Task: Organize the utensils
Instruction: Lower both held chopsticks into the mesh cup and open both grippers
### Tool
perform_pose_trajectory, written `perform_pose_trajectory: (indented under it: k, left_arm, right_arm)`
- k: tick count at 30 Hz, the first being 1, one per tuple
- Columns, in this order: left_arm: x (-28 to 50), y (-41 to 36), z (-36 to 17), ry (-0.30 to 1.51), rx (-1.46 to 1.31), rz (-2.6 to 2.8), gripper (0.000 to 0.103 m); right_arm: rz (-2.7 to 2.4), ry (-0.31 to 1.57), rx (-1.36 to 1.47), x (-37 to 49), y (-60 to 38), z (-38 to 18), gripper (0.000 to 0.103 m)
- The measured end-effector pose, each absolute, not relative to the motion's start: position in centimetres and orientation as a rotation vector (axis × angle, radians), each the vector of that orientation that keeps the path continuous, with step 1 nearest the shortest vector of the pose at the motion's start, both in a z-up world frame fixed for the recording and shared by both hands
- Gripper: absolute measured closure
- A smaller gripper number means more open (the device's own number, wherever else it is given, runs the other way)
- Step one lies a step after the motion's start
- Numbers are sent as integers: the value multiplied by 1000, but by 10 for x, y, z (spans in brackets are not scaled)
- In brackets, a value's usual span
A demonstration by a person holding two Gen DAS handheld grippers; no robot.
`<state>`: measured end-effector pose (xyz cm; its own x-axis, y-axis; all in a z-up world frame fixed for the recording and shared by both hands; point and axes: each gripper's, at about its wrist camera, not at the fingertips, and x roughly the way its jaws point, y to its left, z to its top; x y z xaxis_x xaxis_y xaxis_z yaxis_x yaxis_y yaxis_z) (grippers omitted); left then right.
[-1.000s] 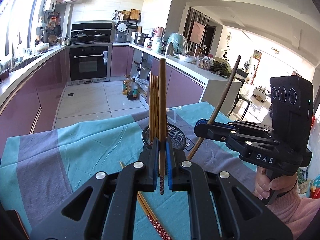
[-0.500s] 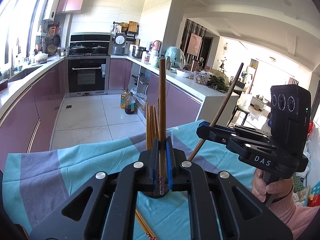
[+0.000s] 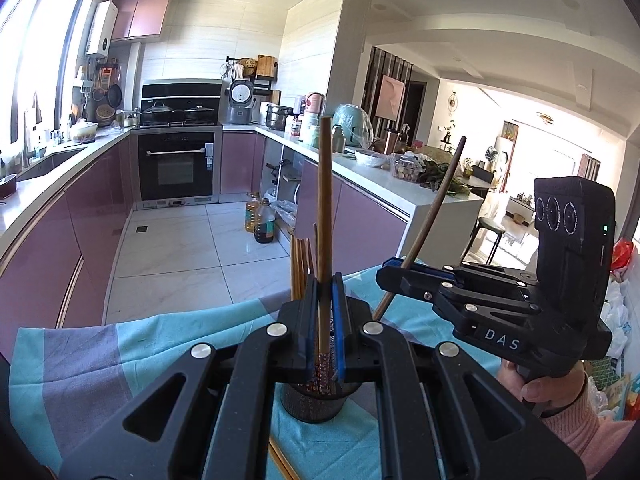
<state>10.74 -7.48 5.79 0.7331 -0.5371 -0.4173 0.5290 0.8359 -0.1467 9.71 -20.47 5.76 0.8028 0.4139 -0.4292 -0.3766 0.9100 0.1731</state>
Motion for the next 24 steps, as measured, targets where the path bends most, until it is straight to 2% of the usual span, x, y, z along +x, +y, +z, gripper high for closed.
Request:
perform_pose_trajectory:
  k: [24]
  left_arm:
    - [133,-114,8,668,24,-636,95]
  right_arm:
    - [418,701,45,125,-194,13,97]
